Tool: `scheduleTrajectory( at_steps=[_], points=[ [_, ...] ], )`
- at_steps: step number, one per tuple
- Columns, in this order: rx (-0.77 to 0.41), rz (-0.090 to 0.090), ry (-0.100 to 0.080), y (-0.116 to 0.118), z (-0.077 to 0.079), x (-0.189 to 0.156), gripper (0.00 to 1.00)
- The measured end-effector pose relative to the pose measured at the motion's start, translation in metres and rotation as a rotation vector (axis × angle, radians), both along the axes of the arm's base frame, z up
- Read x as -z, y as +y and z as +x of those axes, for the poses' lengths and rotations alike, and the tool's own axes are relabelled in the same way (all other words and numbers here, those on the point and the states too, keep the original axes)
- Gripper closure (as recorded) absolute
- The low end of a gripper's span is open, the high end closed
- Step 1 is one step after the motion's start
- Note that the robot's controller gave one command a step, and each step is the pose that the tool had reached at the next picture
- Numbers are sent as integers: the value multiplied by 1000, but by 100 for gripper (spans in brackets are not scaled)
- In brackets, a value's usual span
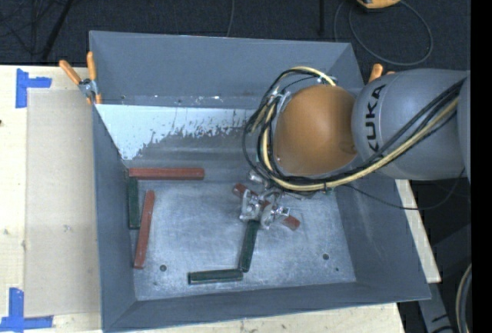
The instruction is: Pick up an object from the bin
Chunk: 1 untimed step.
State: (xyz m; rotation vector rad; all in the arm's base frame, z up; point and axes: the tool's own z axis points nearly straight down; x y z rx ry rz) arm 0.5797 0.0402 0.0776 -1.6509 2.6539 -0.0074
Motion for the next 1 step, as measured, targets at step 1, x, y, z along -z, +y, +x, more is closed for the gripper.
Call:
scheduleTrajectory(
  at_steps=[1],
  points=[
    [-2,-2,22,-10,3,-47,100]
  ],
)
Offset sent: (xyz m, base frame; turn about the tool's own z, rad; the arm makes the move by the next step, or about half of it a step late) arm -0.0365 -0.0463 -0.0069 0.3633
